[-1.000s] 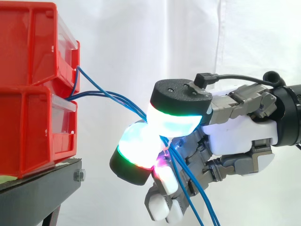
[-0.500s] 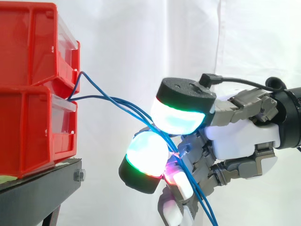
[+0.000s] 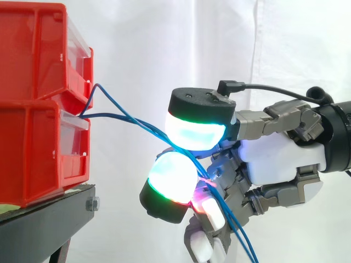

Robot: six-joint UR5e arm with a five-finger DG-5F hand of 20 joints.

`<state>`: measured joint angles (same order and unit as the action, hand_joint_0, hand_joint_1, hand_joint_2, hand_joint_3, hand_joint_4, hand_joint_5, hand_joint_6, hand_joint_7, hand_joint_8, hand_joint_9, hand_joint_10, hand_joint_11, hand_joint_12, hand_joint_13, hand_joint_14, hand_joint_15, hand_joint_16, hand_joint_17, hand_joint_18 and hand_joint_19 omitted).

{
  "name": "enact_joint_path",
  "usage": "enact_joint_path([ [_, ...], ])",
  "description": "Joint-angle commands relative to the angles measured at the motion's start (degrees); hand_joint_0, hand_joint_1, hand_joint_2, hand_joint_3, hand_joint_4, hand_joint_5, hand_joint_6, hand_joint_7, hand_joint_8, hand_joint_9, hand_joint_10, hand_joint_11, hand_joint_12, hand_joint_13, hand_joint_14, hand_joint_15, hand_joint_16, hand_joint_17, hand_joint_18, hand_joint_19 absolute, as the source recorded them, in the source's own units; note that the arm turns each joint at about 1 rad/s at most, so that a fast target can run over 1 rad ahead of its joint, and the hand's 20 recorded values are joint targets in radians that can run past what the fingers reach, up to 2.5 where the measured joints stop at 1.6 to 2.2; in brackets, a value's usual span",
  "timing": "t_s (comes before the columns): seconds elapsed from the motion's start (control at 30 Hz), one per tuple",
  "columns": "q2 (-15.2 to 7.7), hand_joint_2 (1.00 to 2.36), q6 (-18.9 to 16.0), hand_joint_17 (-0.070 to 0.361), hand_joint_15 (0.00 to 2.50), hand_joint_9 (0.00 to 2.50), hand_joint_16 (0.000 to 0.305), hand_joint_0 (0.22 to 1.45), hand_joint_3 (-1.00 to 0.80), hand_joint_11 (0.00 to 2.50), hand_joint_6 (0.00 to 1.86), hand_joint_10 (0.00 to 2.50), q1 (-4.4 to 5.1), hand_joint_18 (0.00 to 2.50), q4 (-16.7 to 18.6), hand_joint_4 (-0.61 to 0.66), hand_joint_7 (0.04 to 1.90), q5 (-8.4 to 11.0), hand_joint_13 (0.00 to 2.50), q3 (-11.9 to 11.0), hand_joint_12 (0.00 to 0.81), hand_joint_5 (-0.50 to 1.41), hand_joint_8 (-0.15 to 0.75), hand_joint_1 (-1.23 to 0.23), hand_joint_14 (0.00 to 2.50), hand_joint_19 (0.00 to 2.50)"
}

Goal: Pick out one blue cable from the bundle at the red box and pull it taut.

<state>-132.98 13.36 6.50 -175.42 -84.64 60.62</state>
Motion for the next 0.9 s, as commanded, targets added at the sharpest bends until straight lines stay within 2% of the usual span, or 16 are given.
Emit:
enact_joint_path([
  [0.0, 0.0, 1.02, 0.0, 0.117, 0.52, 1.11, 0.052, 0.58, -0.17, 0.64, 0.92, 0.02, 0.0, 0.67, 0.1, 0.1, 0.95, 0.0, 0.88, 0.0, 0.35, -0.12, 0.275, -0.59, 0.02, 0.66],
  [0.13, 0.0, 1.02, 0.0, 0.118, 0.53, 1.12, 0.053, 0.58, -0.15, 0.66, 0.93, 0.02, 0.0, 0.67, 0.0, 0.1, 0.95, 0.0, 0.88, -0.1, 0.354, -0.12, 0.281, -0.62, 0.02, 0.66],
  [0.23, 0.0, 1.01, 0.0, 0.109, 0.54, 1.1, 0.049, 0.56, -0.29, 0.68, 0.92, 0.02, 0.0, 0.64, 0.1, 0.1, 0.94, 0.0, 0.86, 0.0, 0.333, -0.13, 0.256, -0.63, 0.02, 0.68],
  [0.27, 0.0, 1.0, 0.0, 0.115, 0.54, 1.09, 0.051, 0.53, -0.46, 0.68, 0.9, 0.02, 0.0, 0.65, 0.1, 0.1, 0.91, 0.0, 0.86, 0.0, 0.344, -0.14, 0.255, -0.58, 0.02, 0.67],
  [0.3, 0.0, 1.0, 0.0, 0.119, 0.53, 1.08, 0.053, 0.51, -0.5, 0.65, 0.89, 0.02, 0.0, 0.64, 0.2, 0.1, 0.86, 0.0, 0.85, -0.1, 0.352, -0.14, 0.26, -0.5, 0.02, 0.68],
  [0.33, 0.0, 1.0, 0.0, 0.12, 0.53, 1.07, 0.053, 0.51, -0.5, 0.64, 0.88, 0.02, 0.0, 0.65, 0.2, 0.1, 0.85, 0.09, 0.85, 0.0, 0.353, -0.14, 0.263, -0.47, 0.02, 0.67],
  [0.4, 0.0, 1.0, 0.0, 0.124, 0.52, 1.06, 0.055, 0.49, -0.5, 0.61, 0.84, 0.02, 0.0, 0.63, 0.2, 0.09, 0.82, 0.0, 0.83, 0.0, 0.358, -0.14, 0.267, -0.31, 0.02, 0.67],
  [0.5, -0.1, 1.0, 0.0, 0.118, 0.52, 1.05, 0.052, 0.52, -0.5, 0.6, 0.79, 0.02, 0.0, 0.6, 0.2, 0.07, 0.86, 0.0, 0.83, 0.0, 0.347, -0.13, 0.254, -0.2, 0.02, 0.68],
  [0.6, 0.0, 1.0, 0.0, 0.112, 0.53, 1.07, 0.05, 0.56, -0.47, 0.61, 0.76, 0.02, 0.09, 0.58, 0.2, 0.04, 0.93, 0.09, 0.83, 0.0, 0.338, -0.11, 0.241, -0.26, 0.02, 0.7],
  [0.7, 0.0, 1.02, 0.0, 0.112, 0.53, 1.07, 0.05, 0.59, -0.26, 0.61, 0.75, 0.02, 0.09, 0.58, 0.2, 0.05, 0.97, 0.09, 0.83, 0.0, 0.339, -0.11, 0.246, -0.41, 0.02, 0.71],
  [0.87, 0.0, 1.01, 0.0, 0.129, 0.52, 1.1, 0.057, 0.6, -0.15, 0.6, 0.77, 0.02, 0.17, 0.65, 0.2, 0.09, 0.92, 0.18, 0.86, -0.1, 0.374, -0.11, 0.278, -0.48, 0.02, 0.66],
])
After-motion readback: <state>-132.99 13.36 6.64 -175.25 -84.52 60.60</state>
